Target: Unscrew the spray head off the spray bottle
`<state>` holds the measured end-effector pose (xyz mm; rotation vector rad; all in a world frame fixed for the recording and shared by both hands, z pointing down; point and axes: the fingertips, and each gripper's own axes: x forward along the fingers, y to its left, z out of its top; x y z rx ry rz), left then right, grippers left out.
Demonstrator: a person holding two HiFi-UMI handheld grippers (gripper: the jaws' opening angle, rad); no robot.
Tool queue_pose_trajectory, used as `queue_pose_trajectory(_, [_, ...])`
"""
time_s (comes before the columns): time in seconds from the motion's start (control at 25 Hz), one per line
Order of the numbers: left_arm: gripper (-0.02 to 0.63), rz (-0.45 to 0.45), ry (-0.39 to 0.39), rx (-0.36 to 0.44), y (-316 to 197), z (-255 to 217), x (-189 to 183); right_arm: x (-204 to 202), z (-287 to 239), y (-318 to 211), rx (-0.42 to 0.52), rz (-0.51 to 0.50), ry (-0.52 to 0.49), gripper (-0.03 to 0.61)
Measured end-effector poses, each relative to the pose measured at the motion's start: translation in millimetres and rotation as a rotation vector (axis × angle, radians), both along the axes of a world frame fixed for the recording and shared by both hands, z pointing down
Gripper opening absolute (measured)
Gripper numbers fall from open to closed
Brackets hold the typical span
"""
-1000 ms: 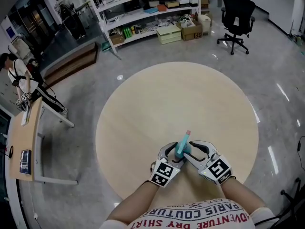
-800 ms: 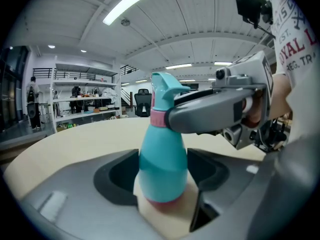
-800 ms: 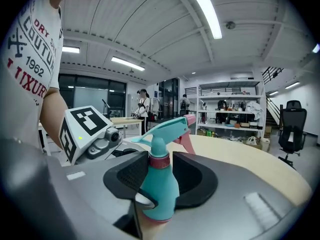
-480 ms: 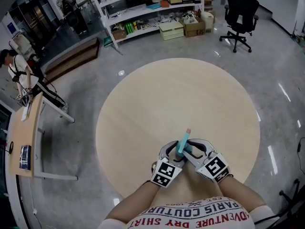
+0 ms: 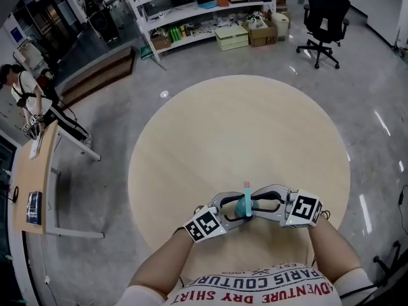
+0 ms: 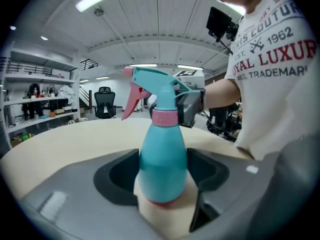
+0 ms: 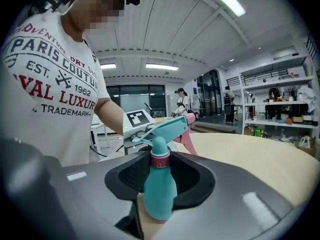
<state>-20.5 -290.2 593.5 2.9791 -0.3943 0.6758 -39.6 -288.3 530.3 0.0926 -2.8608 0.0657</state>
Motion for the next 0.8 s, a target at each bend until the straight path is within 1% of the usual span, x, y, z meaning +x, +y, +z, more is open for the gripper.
queue_pose_trajectory(0.12, [0.296, 0.008, -0.009, 0.0, 0.9, -0.1, -1.7, -2.9, -0.4, 1.0, 0.014, 0.006, 0.013, 0.13])
queue_pose_trajectory(0.2, [0.296, -0.024, 0.005, 0.0, -0.6, -0.7, -1.6, 0.4, 0.3, -1.2, 0.036, 0.043, 0.019, 0.133])
queue_pose_trajectory(0.24, [0.296, -0.053, 0.019, -0.006, -2.3, -0.9, -1.1, 4.1, -0.7, -2.6, 0.029, 0.077, 0.01, 0.137])
queue_pose_trajectory(0.32, [0.298, -0.142, 0.053, -0.029, -7.7, -1.3, -0.1, 13.9, -3.0, -2.9, -0.021, 0.164, -0.028, 0.184])
queue_pose_trajectory(0.4, [0.298, -0.251, 0.071, -0.033, -12.9, -1.5, 0.6, 21.8, -1.9, -0.9, -0.05, 0.244, -0.051, 0.199])
queue_pose_trajectory(0.52, [0.298, -0.398, 0.039, 0.01, -15.7, -0.6, 3.1, 22.2, -1.2, -1.2, -0.039, 0.37, -0.052, 0.198])
queue_pose_trajectory(0.6, [0.298, -0.494, 0.015, 0.02, -16.9, -0.1, 6.5, 20.3, -2.2, -3.8, -0.027, 0.447, -0.032, 0.196])
queue_pose_trajectory(0.72, [0.298, -0.615, -0.018, 0.008, -18.0, -0.7, 10.1, 15.5, -2.2, -6.7, 0.004, 0.499, 0.02, 0.196])
queue_pose_trajectory(0.8, [0.298, -0.658, -0.031, 0.005, -17.6, -1.1, 12.9, 14.5, -2.8, -11.8, 0.001, 0.527, 0.028, 0.184])
